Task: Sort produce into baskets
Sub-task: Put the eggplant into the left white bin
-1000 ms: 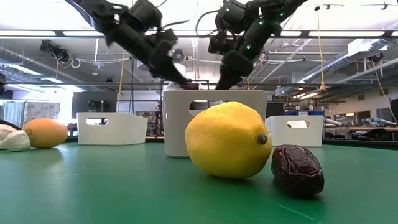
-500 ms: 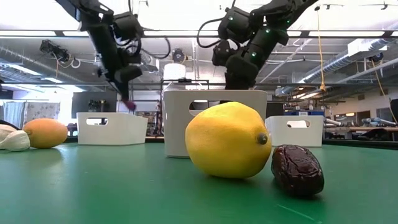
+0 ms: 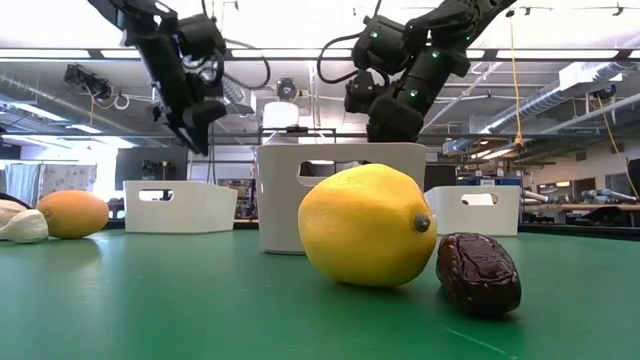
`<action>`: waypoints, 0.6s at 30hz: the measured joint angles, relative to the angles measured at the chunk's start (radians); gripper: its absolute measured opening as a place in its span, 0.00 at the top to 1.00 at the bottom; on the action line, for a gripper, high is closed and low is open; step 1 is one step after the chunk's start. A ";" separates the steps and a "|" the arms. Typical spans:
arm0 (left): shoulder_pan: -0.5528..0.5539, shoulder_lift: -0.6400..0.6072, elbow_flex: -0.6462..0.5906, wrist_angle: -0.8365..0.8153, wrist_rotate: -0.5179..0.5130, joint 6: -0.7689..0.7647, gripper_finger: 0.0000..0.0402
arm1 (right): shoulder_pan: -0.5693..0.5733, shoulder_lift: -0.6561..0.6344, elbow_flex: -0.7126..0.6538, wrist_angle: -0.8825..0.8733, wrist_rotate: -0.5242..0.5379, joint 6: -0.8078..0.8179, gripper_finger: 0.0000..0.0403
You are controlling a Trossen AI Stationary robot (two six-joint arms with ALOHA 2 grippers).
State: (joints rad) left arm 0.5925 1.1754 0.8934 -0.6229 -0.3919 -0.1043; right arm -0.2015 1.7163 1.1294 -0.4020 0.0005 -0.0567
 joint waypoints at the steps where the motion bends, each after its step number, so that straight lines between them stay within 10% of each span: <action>1: -0.016 -0.014 0.000 0.011 -0.011 0.015 0.64 | 0.005 -0.004 0.000 0.000 0.026 0.003 0.62; 8: -0.200 -0.103 0.000 0.038 0.016 0.046 0.67 | 0.098 -0.118 0.000 -0.080 0.315 0.099 0.62; 18: -0.598 -0.091 -0.170 0.424 0.064 0.043 0.68 | 0.338 -0.211 -0.029 -0.174 0.206 0.305 0.63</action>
State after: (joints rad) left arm -0.0059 1.0843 0.7231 -0.1990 -0.3281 -0.0609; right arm 0.1360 1.5052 1.1008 -0.5764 0.2061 0.2485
